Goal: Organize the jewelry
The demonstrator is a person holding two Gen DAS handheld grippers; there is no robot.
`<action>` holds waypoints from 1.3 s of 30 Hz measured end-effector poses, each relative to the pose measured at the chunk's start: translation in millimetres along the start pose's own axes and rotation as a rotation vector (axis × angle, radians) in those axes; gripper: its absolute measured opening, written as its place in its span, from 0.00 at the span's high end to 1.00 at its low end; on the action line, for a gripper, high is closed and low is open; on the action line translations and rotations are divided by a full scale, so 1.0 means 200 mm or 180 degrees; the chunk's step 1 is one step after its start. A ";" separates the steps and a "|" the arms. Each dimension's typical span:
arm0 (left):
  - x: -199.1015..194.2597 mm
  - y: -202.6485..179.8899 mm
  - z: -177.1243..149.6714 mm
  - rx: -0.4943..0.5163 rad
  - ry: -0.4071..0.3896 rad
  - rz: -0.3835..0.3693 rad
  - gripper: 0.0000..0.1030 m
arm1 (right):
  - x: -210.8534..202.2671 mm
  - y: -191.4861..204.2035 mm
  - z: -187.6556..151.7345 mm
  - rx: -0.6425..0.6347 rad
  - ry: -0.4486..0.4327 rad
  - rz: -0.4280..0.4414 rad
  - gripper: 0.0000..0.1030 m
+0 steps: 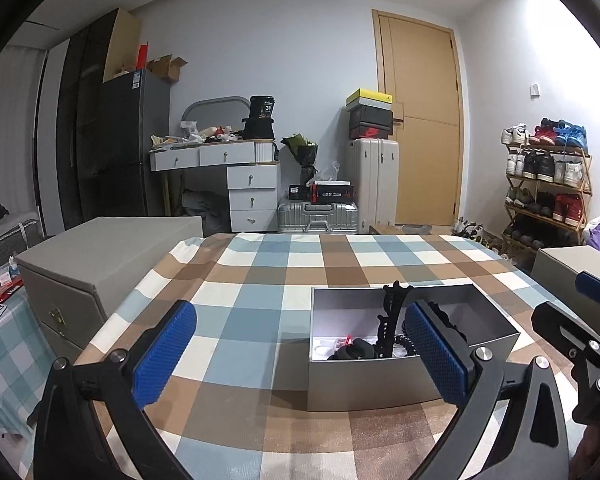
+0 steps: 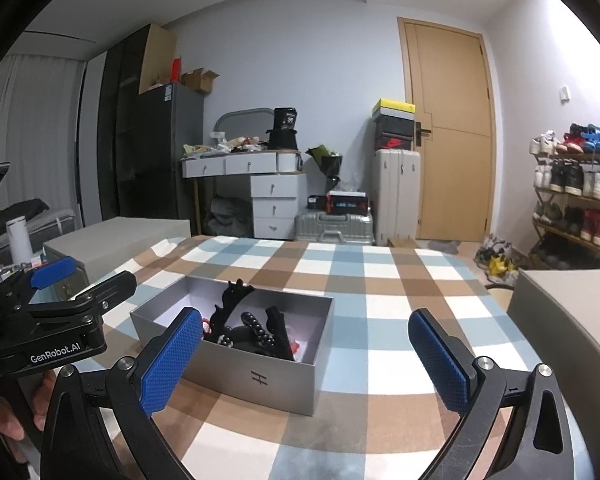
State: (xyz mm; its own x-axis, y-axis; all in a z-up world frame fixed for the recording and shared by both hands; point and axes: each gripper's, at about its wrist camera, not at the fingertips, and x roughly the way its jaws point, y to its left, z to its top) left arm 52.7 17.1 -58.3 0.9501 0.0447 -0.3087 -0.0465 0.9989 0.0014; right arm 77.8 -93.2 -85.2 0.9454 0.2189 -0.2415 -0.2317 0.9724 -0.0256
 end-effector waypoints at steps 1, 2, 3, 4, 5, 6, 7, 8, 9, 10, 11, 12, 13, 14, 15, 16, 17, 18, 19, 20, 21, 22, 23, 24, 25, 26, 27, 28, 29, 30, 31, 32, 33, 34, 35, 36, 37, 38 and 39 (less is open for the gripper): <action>0.00 0.00 0.00 -0.0002 -0.0001 -0.0001 0.01 | 0.00 0.00 0.00 0.0001 -0.0001 0.0000 0.00; -0.01 0.00 0.00 -0.0004 -0.0002 -0.0001 0.01 | 0.00 0.00 0.00 -0.0002 0.0001 0.0000 0.00; -0.01 0.00 0.00 -0.0002 -0.0001 -0.0001 0.01 | 0.00 0.00 0.00 0.0000 0.0001 0.0000 0.00; -0.01 0.00 0.00 -0.0001 0.0000 -0.0001 0.01 | 0.00 -0.01 0.00 0.0001 0.0000 0.0000 0.00; 0.00 0.00 0.00 -0.0002 0.0000 -0.0001 0.01 | 0.00 0.00 0.00 -0.0001 0.0001 0.0000 0.00; 0.00 0.00 0.00 -0.0002 0.0000 0.0000 0.01 | 0.00 0.00 0.00 0.0000 0.0000 0.0000 0.00; -0.01 0.00 0.00 -0.0004 -0.0002 0.0000 0.01 | 0.00 0.00 0.00 -0.0001 0.0000 0.0000 0.00; -0.01 0.00 0.00 -0.0003 -0.0002 -0.0001 0.01 | 0.00 0.00 0.00 0.0000 0.0000 0.0000 0.00; -0.01 0.00 0.00 0.0001 0.0001 -0.0005 0.01 | 0.00 0.00 0.00 0.0000 0.0001 0.0000 0.00; 0.00 0.00 0.00 -0.0002 -0.0001 -0.0001 0.01 | 0.00 0.00 0.00 0.0000 0.0001 0.0000 0.00; 0.00 0.00 0.00 -0.0003 0.0000 -0.0001 0.01 | 0.00 0.00 0.00 0.0000 0.0001 0.0000 0.00; 0.00 0.00 0.00 -0.0004 0.0000 0.0000 0.01 | 0.00 0.00 0.00 0.0000 0.0000 0.0000 0.00; 0.00 0.00 0.00 -0.0005 -0.0001 0.0000 0.01 | 0.00 -0.01 0.00 0.0000 0.0000 0.0000 0.00; 0.00 0.00 0.00 -0.0004 0.0001 -0.0001 0.01 | 0.00 0.00 0.00 0.0000 0.0001 0.0000 0.00; 0.00 0.00 0.00 -0.0003 0.0001 0.0000 0.01 | 0.00 0.00 0.00 0.0000 0.0001 0.0000 0.00; 0.00 0.00 0.00 -0.0003 0.0000 0.0000 0.01 | 0.00 -0.01 0.00 0.0000 0.0002 0.0000 0.00; 0.00 0.00 0.00 -0.0003 0.0001 -0.0004 0.01 | 0.00 0.00 0.00 0.0001 0.0000 0.0000 0.00; 0.00 0.00 0.00 0.0001 0.0002 -0.0012 0.01 | 0.00 0.00 0.00 0.0000 0.0001 0.0000 0.00; 0.01 0.00 0.00 0.0002 0.0003 -0.0010 0.01 | 0.00 -0.01 0.00 0.0000 0.0002 0.0000 0.00; 0.00 0.00 0.00 0.0001 0.0004 -0.0011 0.01 | 0.00 0.00 0.00 0.0001 0.0001 0.0000 0.00; 0.00 -0.01 0.00 0.0002 0.0005 -0.0012 0.01 | 0.00 0.00 0.00 0.0000 0.0001 0.0000 0.00; 0.00 -0.01 0.00 0.0005 0.0005 -0.0012 0.01 | 0.00 0.00 0.00 0.0000 0.0002 0.0000 0.00; 0.00 0.00 0.00 0.0001 0.0004 -0.0011 0.01 | 0.00 0.00 0.00 0.0001 0.0001 0.0000 0.00; 0.00 -0.01 0.00 0.0002 0.0004 -0.0011 0.01 | 0.00 -0.01 0.00 0.0001 0.0001 0.0000 0.00; 0.00 -0.01 0.00 0.0002 0.0004 -0.0010 0.01 | 0.00 0.00 0.00 0.0000 0.0001 0.0000 0.00; 0.00 -0.01 0.00 0.0001 0.0004 -0.0010 0.01 | 0.00 0.00 0.00 0.0000 0.0001 0.0000 0.00; 0.00 -0.01 0.00 0.0002 0.0005 -0.0010 0.01 | 0.00 0.00 0.00 0.0001 0.0001 0.0000 0.00; 0.00 -0.01 0.00 0.0002 0.0005 -0.0010 0.01 | 0.00 -0.01 0.00 0.0001 0.0002 0.0000 0.00; 0.00 -0.01 0.01 0.0002 0.0005 -0.0012 0.01 | 0.00 0.00 0.00 0.0001 0.0002 0.0000 0.00; 0.00 -0.01 0.00 0.0002 0.0005 -0.0012 0.01 | 0.00 0.00 0.00 0.0001 0.0002 0.0000 0.00; 0.00 -0.01 0.00 0.0004 0.0006 -0.0015 0.01 | 0.00 -0.01 0.00 0.0001 0.0004 0.0000 0.00; 0.00 -0.01 0.00 0.0006 0.0008 -0.0019 0.01 | 0.00 -0.01 0.00 0.0002 0.0004 0.0001 0.00; 0.00 -0.01 0.00 0.0006 0.0008 -0.0021 0.01 | 0.00 0.00 0.00 0.0001 0.0002 0.0000 0.00; 0.00 -0.01 0.00 0.0008 0.0010 -0.0023 0.01 | 0.00 -0.01 0.00 0.0001 0.0002 0.0000 0.00; 0.00 -0.01 0.00 0.0009 0.0012 -0.0024 0.01 | 0.00 0.00 0.00 0.0001 0.0002 0.0000 0.00; 0.00 -0.01 0.00 0.0007 0.0011 -0.0021 0.01 | 0.00 0.00 0.00 0.0000 0.0002 0.0000 0.00; 0.01 -0.01 0.00 0.0005 0.0009 -0.0017 0.01 | 0.00 0.00 0.00 0.0000 0.0002 0.0000 0.00; 0.00 -0.01 0.00 0.0003 0.0008 -0.0015 0.01 | 0.00 0.00 0.00 0.0001 0.0002 0.0000 0.00; 0.00 -0.01 0.00 0.0003 0.0008 -0.0014 0.01 | 0.00 0.00 0.00 0.0001 0.0002 0.0000 0.00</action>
State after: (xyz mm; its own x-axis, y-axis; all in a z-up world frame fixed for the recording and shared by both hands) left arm 53.5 14.7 -57.8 0.9495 0.0402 -0.3113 -0.0420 0.9991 0.0009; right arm 77.8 -93.8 -84.9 0.9452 0.2190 -0.2421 -0.2317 0.9725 -0.0252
